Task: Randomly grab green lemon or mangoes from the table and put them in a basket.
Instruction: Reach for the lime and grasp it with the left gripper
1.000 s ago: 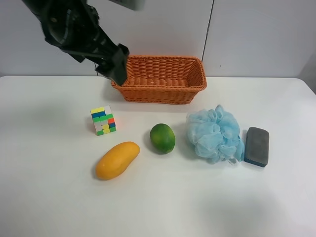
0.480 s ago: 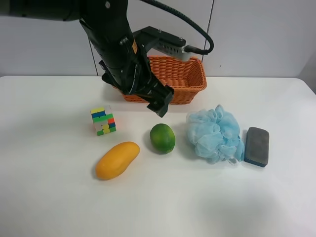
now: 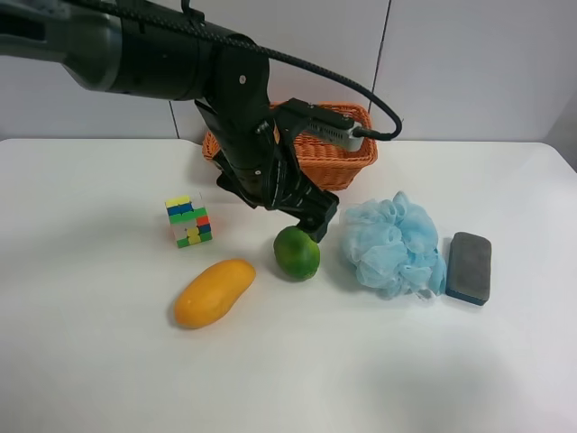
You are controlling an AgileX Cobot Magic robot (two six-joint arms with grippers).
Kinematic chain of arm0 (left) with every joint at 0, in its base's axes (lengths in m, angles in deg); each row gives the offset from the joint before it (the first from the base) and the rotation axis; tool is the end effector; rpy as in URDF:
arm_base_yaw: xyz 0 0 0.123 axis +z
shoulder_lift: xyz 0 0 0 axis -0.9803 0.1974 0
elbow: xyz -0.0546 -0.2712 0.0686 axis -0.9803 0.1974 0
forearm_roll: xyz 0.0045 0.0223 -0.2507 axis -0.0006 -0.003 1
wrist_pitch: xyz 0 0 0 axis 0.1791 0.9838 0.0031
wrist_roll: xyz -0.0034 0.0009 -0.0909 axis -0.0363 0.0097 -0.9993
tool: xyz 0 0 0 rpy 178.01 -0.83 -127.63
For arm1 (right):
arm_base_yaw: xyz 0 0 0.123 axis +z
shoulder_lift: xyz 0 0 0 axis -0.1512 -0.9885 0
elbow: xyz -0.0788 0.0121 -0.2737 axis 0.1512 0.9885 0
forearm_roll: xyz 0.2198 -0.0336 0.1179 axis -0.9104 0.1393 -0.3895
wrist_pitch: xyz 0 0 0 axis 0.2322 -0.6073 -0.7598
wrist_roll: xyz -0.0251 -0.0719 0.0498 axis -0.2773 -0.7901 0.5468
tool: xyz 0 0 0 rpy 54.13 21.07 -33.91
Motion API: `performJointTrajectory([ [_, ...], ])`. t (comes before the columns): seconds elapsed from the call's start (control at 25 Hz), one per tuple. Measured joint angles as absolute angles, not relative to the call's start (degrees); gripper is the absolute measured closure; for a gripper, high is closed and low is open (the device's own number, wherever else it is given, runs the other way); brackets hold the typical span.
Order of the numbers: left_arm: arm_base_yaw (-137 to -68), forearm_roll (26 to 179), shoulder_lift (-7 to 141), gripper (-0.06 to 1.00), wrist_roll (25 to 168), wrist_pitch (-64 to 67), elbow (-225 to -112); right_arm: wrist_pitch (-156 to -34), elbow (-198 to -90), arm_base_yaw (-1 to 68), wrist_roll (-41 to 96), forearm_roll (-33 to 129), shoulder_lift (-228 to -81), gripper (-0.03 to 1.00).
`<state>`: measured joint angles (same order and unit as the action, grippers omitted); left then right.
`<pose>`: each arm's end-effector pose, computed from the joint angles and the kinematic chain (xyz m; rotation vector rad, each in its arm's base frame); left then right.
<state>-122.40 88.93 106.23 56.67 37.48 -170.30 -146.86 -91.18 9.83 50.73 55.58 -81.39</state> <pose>0.3006 -0.2881 0.1975 0.8875 2.5932 -0.2516 -0.0034 0.0000 0.2717 -0.0122 2.0629 0.0172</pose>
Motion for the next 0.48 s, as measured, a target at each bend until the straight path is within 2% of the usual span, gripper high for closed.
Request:
performJointTrajectory([
  [0.48,-123.7,91.1,112.2,-0.05,61.5,33.8,-170.3,-146.9,-91.2,9.8,50.7,55.6,-81.4,-0.02],
])
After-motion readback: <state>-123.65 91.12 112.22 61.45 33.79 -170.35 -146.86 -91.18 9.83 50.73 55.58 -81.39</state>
